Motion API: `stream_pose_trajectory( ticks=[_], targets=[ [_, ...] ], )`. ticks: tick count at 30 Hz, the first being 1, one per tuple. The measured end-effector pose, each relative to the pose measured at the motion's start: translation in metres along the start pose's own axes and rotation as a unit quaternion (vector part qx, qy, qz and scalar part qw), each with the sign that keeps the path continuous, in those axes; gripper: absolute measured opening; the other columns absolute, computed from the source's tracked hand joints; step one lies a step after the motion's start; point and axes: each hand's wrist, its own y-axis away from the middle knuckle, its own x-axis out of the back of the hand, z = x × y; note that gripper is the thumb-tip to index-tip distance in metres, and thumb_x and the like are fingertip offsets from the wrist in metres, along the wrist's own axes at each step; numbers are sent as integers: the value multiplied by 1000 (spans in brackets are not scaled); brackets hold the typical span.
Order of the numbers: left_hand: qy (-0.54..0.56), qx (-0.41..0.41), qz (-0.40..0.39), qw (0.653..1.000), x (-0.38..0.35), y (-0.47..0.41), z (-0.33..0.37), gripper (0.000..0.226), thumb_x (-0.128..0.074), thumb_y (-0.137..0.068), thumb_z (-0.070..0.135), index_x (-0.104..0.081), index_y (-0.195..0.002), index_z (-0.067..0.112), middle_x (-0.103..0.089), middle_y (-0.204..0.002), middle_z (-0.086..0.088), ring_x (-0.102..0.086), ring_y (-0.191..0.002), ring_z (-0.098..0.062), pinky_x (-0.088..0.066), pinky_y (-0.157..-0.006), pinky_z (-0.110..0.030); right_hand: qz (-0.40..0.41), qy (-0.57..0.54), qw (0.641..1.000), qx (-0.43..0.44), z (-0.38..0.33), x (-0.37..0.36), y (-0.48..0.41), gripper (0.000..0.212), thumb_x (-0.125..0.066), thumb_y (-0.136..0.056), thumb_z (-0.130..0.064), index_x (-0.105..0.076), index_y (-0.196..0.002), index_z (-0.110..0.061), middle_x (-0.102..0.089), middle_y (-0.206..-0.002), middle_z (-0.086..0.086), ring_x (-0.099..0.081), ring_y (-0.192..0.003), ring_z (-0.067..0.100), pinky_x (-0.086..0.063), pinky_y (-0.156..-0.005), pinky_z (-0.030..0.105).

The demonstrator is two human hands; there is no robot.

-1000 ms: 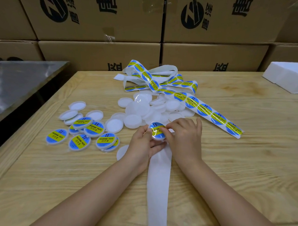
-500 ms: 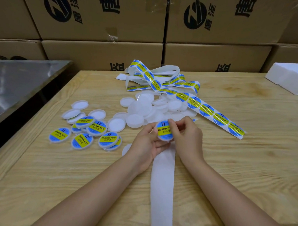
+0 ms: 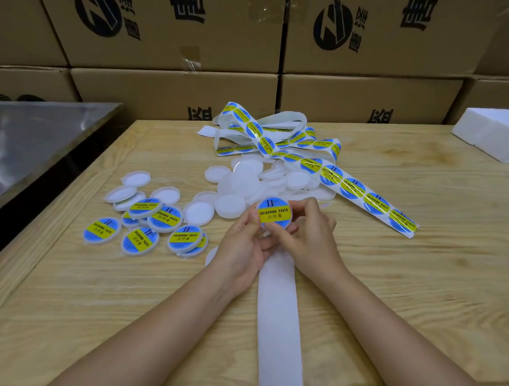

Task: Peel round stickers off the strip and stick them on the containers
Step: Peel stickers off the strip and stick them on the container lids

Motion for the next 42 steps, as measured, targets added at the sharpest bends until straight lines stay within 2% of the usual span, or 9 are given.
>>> stream_pose_trajectory(
  ticks=[5,10,16,21,28,32,35,38,42],
  targets=[
    [-42,-9,29,999,4,-3,-2,30,-32,-102,25,-59,-102,14,-74,-92,-5,-71,-80,-23,-58,-72,-30,10,-71,997,11,4,8,-2,18,-68,-85,-20,-53,-78,-29,-63,-80,-17,-59,-95,26,-44,-89,41],
    [-81,-2,32,996,3,-1,-2,30,-32,-102,25,-59,-102,12,-74,-89,-8,-72,-79,-25,-58,-67,-28,50,-85,995,-13,9,6,-3,22,-60,-90,-18,-55,-70,-24,-66,-70,-13,-61,-79,2,-43,-74,16],
    [-143,-21,18,989,-3,4,-6,24,-39,-99,22,-58,-109,11,-71,-100,-11,-70,-84,-25,-57,-81,-33,92,-20,994,-45,5,1,-1,25,-65,-85,-29,-55,-74,-9,-60,-64,-5,-60,-73,21,-45,-85,50],
    [-136,-5,24,990,-6,5,-4,29,-40,-98,25,-53,-118,8,-65,-115,-18,-64,-97,-32,-47,-95,-44,105,49,992,-52,1,-2,-2,36,-68,-77,-47,-47,-75,-19,-50,-59,-14,-50,-63,-7,-35,-94,39],
    [-78,-8,61,995,-5,4,-5,31,-37,-100,25,-57,-110,3,-72,-95,-15,-71,-83,-29,-57,-81,-37,73,-139,979,-128,8,5,-8,35,-48,-88,-56,-52,-96,-21,-63,-87,-7,-57,-75,8,-42,-69,22],
    [-59,-16,83,995,-6,4,-3,28,-35,-101,24,-55,-104,5,-72,-89,-14,-70,-84,-31,-57,-78,-41,74,-53,990,-111,20,15,-13,36,-40,-100,-31,-62,-83,-7,-65,-78,-1,-59,-83,23,-41,-78,32],
    [-72,-76,87,991,-10,5,2,23,-35,-101,22,-54,-100,9,-73,-84,-11,-71,-77,-30,-59,-66,-36,28,87,992,-83,29,15,-16,22,-49,-92,-9,-65,-107,-8,-69,-93,8,-59,-96,27,-35,-73,27],
    [-182,-195,131,955,-6,3,13,23,-34,-101,16,-57,-99,19,-66,-83,-5,-68,-62,-17,-55,-51,-28,-30,160,986,-42,35,14,-17,39,-56,-85,-2,-58,-123,-9,-65,-100,8,-55,-102,26,-32,-76,21],
    [-397,-339,197,830,17,-2,34,25,-34,-101,15,-58,-105,22,-57,-79,0,-53,-63,-14,-48,-50,-29,-42,204,977,-37,40,16,-18,49,-63,-86,-21,-49,-132,-12,-55,-116,9,-44,-114,28,-29,-93,26]
  ],
)
